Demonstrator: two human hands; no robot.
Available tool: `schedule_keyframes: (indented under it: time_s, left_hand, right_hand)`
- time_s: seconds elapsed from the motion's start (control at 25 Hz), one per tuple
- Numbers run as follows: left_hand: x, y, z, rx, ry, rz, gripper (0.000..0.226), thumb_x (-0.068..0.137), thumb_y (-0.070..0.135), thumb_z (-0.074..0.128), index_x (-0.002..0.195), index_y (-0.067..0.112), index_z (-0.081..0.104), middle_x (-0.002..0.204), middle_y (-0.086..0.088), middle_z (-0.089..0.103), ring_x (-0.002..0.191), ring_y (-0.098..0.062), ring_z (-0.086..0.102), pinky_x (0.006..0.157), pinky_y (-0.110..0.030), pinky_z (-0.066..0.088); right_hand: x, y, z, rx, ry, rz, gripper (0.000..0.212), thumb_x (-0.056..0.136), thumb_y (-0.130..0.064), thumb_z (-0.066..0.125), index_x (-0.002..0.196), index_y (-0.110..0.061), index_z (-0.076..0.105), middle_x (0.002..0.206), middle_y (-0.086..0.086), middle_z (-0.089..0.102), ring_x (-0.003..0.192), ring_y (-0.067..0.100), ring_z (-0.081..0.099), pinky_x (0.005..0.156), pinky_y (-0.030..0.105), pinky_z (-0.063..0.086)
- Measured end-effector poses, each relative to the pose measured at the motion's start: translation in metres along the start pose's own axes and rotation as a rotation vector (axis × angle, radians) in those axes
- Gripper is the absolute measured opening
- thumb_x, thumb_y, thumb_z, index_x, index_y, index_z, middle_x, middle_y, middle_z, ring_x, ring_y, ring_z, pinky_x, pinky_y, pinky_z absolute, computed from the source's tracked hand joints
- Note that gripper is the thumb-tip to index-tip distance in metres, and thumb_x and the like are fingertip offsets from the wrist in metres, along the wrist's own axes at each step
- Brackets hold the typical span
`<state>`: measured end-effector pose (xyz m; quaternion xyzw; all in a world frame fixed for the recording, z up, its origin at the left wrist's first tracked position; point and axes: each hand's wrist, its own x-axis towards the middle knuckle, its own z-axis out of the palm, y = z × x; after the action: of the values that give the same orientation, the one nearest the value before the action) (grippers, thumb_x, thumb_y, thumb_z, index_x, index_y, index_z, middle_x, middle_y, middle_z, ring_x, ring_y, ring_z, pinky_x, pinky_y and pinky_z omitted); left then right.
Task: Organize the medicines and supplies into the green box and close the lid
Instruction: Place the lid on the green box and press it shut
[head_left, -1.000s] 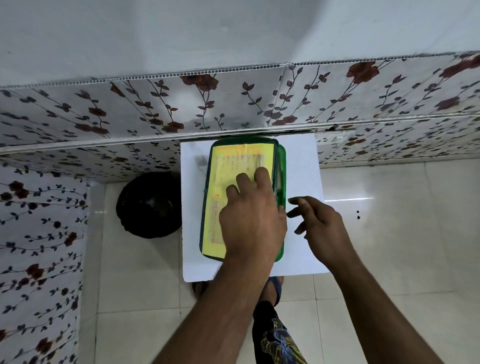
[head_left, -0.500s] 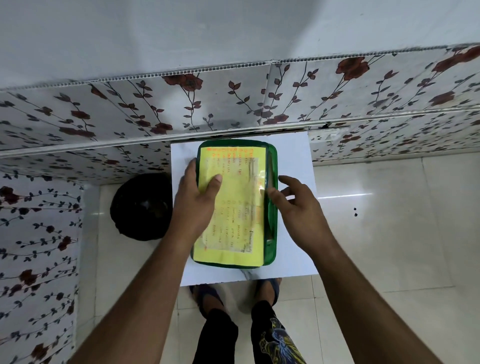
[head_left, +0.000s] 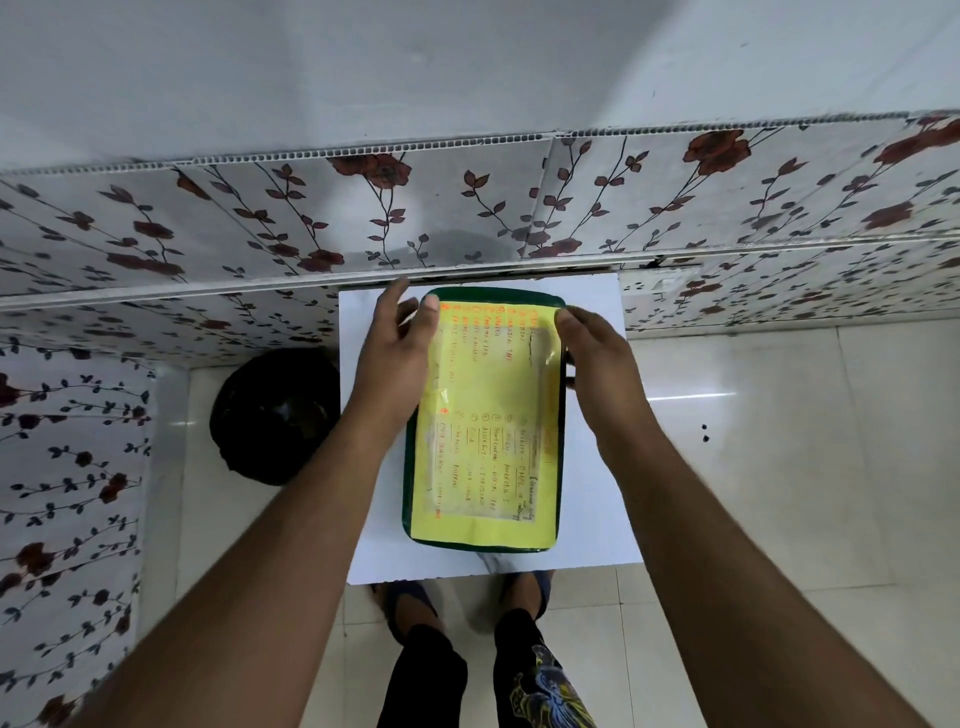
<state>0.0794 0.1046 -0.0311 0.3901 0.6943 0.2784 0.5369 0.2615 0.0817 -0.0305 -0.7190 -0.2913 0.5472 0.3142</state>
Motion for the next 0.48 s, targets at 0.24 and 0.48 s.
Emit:
schedule_keyframes:
  time_s: [0.24, 0.48]
  left_hand:
    - [0.024, 0.000, 0.017, -0.043, 0.007, 0.011, 0.042, 0.100, 0.046, 0.035, 0.116, 0.019, 0.063, 0.101, 0.000, 0.070, 0.089, -0.015, 0.064, 0.075, -0.027, 0.047]
    - [0.028, -0.005, 0.023, 0.021, 0.114, 0.072, 0.041, 0.101, 0.039, 0.035, 0.094, 0.007, 0.059, 0.071, -0.005, 0.049, 0.064, -0.019, 0.041, 0.061, -0.033, 0.031]
  right_hand:
    - [0.023, -0.007, 0.023, 0.076, 0.091, -0.048, 0.041, 0.102, -0.036, 0.040, 0.071, -0.017, 0.058, 0.066, -0.002, 0.059, 0.066, 0.016, 0.055, 0.065, 0.028, 0.041]
    - [0.024, -0.005, 0.032, 0.037, 0.217, -0.078, 0.037, 0.103, -0.033, 0.040, 0.087, -0.013, 0.067, 0.074, -0.005, 0.063, 0.070, 0.010, 0.054, 0.065, 0.025, 0.040]
